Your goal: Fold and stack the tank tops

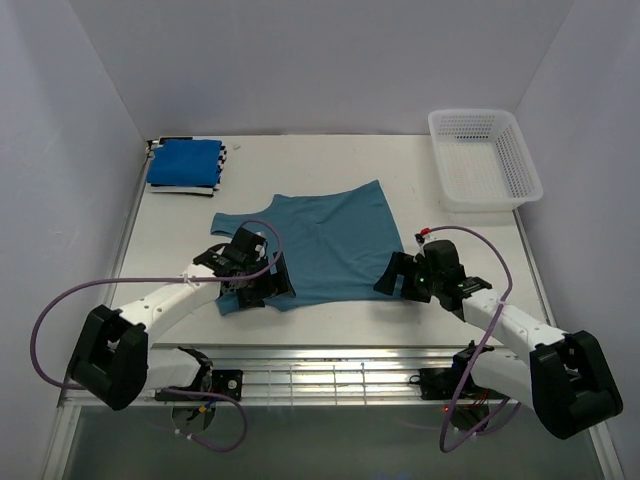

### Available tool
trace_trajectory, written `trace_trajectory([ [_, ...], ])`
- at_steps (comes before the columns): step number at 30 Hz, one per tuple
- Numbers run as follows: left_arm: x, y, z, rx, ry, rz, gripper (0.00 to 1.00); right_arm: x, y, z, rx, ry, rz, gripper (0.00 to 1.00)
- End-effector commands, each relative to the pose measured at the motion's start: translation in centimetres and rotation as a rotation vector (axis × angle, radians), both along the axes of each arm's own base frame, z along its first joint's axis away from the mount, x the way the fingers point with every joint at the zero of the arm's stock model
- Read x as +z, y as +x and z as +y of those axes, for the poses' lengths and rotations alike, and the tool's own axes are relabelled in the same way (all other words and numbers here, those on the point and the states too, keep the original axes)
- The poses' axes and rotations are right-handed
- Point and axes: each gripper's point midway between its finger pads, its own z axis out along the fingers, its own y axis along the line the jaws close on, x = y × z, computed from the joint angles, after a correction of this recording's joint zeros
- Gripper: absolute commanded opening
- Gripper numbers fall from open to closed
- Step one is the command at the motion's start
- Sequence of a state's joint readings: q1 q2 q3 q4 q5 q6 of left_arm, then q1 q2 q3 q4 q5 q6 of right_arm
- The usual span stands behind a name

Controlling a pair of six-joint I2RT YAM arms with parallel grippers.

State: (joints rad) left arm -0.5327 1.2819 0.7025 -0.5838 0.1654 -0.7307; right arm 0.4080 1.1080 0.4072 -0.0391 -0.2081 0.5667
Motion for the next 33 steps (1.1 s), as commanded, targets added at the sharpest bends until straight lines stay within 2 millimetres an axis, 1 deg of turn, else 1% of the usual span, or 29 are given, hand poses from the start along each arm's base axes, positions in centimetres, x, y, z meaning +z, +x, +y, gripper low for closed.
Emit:
trace_trajectory([
  [1,3.1,0.5,-0.8,0.0,-0.054,-0.062,0.98,1.5,-0.5,-0.4,0.003,-0.018,0.006,0.9],
  [3,4.9,1.0,-1.2,0.01,-0.085,-0.097,0.98,2.5,-0.6,-0.7,0.001,-0.027,-0.006,0.9],
  [4,5.4,1.1,-1.2,0.019,-0.093,-0.104,0.98,3.3,-0.3,-0.6,-0.002,-0.026,-0.021,0.9],
  [5,5.9,0.9,-1.2,0.038,-0.103,-0.104,0.98,3.5,-0.6,-1.1,-0.015,-0.045,-0.016,0.9],
  [7,5.7,0.5,-0.9,0.068,-0.106,-0.087,0.98,3.5,-0.6,-1.8,-0.046,-0.071,-0.012,0.9],
  [8,5.4,0.3,-0.6,0.088,-0.1,-0.078,0.98,3.2,-1.0,-2.3,-0.059,-0.09,-0.001,0.9],
  [9,4.5,-0.3,-0.3,0.129,-0.096,-0.045,0.98,3.0,-0.8,-2.8,-0.085,-0.111,-0.006,0.9],
  [11,4.0,-0.7,0.0,0.166,-0.097,-0.025,0.98,2.5,-1.1,-3.4,-0.109,-0.125,0.014,0.9],
  [12,3.3,-1.1,0.2,0.2,-0.091,0.0,0.98,2.2,-1.2,-3.6,-0.12,-0.124,0.028,0.9],
  [17,1.0,-2.0,0.7,0.283,-0.084,0.069,0.98,0.8,-1.5,-4.2,-0.156,-0.132,0.089,0.9],
  [19,0.2,-2.2,0.9,0.32,-0.072,0.088,0.98,0.6,-1.2,-4.5,-0.179,-0.147,0.088,0.9],
  [23,-0.6,-1.5,0.6,0.358,-0.085,0.093,0.97,0.1,-0.7,-5.2,-0.214,-0.175,0.092,0.92],
  [24,-1.1,-1.5,0.6,0.366,-0.074,0.111,0.93,-0.1,-0.8,-5.3,-0.214,-0.175,0.1,0.92],
  [26,-1.6,-1.5,0.3,0.358,-0.073,0.129,0.89,-0.5,-0.7,-5.1,-0.214,-0.17,0.112,0.92],
  [28,-2.5,-1.9,0.5,0.359,-0.047,0.159,0.85,-0.7,-0.8,-4.9,-0.21,-0.157,0.127,0.93],
  [31,-3.2,-2.0,0.7,0.375,-0.021,0.171,0.79,-1.2,-0.9,-4.5,-0.201,-0.139,0.143,0.94],
  [33,-3.3,-1.8,0.5,0.385,-0.017,0.167,0.74,-1.4,-0.9,-4.4,-0.202,-0.126,0.15,0.95],
])
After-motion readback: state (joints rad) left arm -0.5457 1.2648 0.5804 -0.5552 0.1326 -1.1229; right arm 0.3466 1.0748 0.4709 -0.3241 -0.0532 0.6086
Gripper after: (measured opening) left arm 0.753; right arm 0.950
